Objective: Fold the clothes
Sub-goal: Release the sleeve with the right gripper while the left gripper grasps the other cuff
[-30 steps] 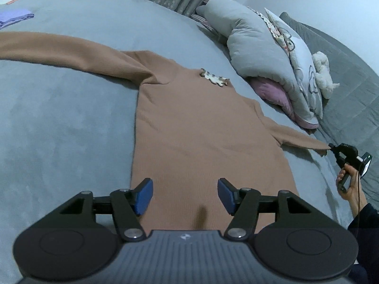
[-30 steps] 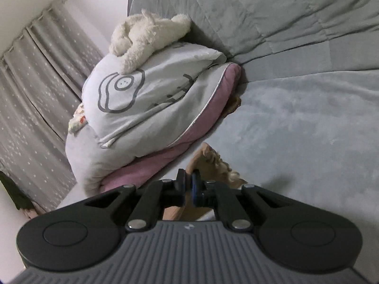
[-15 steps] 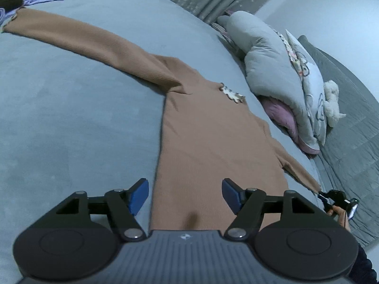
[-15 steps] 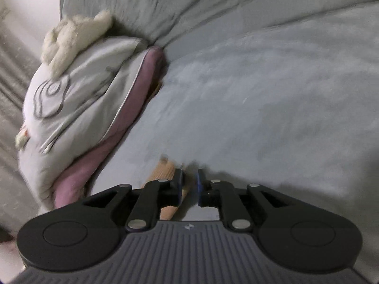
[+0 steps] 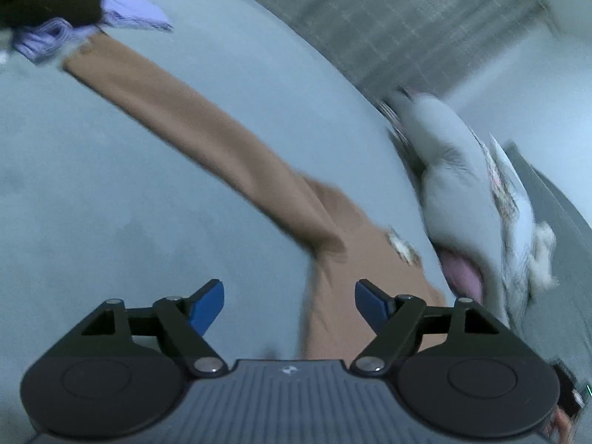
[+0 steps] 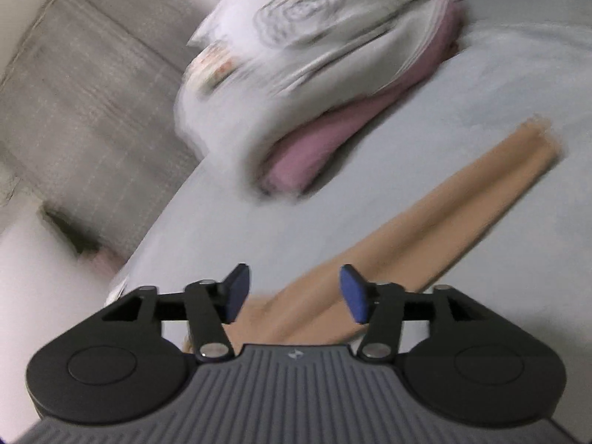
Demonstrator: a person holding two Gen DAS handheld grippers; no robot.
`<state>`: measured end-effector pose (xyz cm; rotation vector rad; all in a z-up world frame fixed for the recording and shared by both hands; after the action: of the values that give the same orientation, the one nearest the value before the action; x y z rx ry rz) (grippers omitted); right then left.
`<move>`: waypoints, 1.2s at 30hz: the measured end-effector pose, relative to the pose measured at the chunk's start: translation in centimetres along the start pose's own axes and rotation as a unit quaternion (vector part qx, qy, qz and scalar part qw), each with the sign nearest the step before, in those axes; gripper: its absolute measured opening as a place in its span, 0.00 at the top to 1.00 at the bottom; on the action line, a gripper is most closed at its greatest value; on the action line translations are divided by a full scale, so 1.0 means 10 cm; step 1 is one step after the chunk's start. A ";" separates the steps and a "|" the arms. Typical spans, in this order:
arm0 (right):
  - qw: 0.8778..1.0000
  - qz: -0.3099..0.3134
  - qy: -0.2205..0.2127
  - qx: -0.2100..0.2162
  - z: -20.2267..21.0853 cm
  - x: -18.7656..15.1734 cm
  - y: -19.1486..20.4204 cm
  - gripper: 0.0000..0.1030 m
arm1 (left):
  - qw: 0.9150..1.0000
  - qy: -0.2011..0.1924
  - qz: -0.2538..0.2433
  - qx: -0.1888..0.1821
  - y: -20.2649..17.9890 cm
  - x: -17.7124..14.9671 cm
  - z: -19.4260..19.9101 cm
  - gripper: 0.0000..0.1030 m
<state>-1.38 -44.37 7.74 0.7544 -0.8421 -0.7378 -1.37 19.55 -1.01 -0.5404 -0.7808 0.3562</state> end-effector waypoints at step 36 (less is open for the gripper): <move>0.990 0.087 0.105 0.015 -0.56 -1.16 0.14 0.41 | 0.987 -0.120 0.101 0.037 1.07 0.81 0.27 0.94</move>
<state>-1.64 -32.70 2.06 0.7613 -0.7178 -0.4812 0.90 33.05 -1.02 -0.5128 -0.9441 0.6450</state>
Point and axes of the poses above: each gripper's, at about its wrist camera, not at the fingertips, and z roughly against the way its jaws point, y to its left, x to its top, the point moved 8 cm from there along -z, roughly the way its jaws point, and after that the axes turned 11 degrees about -z, right-handed, at the moved point
